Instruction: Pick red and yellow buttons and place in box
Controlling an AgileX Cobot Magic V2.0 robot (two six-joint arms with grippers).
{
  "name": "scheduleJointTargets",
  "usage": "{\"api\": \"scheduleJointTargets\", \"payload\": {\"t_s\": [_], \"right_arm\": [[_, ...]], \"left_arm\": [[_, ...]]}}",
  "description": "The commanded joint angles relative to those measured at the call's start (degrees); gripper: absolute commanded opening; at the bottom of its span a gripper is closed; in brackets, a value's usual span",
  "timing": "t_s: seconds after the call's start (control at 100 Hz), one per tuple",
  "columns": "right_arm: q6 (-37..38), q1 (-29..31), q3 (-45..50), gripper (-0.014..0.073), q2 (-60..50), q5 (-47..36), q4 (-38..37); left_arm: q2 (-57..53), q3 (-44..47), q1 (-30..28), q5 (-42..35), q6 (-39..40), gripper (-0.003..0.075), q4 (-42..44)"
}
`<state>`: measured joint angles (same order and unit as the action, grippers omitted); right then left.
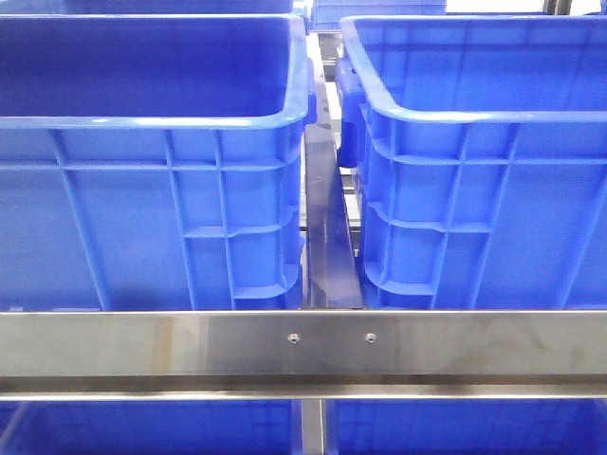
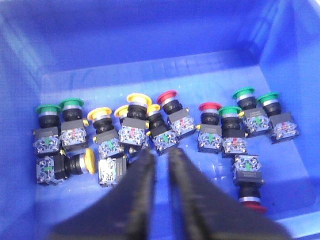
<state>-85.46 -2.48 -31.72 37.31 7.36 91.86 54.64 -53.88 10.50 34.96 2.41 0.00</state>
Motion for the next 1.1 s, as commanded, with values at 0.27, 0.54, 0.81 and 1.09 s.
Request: {"api": "scheduleJointTargets", "payload": {"t_s": [0.27, 0.54, 0.81, 1.09], "right_arm": [[-0.5, -0.1, -1.5, -0.0068, -0.3, 1.9, 0.4], [-0.5, -0.1, -1.5, -0.0068, -0.3, 1.9, 0.8], [-0.5, -0.1, -1.5, -0.0068, -0.3, 1.9, 0.8], [-0.5, -0.1, -1.5, -0.0068, -0.3, 1.9, 0.8]], "left_arm": [[7.2, -5.7, -0.3, -0.5, -0.3, 0.0436, -0.4], [20.1, -15.9, -0.3, 5.5, -4.0, 0.0435, 0.0], [33.5, -24.1, -0.3, 7.7, -5.0, 0.0432, 4.4], [39.3, -25.3, -1.7, 5.7, -4.7, 0.0432, 6.7]]}}
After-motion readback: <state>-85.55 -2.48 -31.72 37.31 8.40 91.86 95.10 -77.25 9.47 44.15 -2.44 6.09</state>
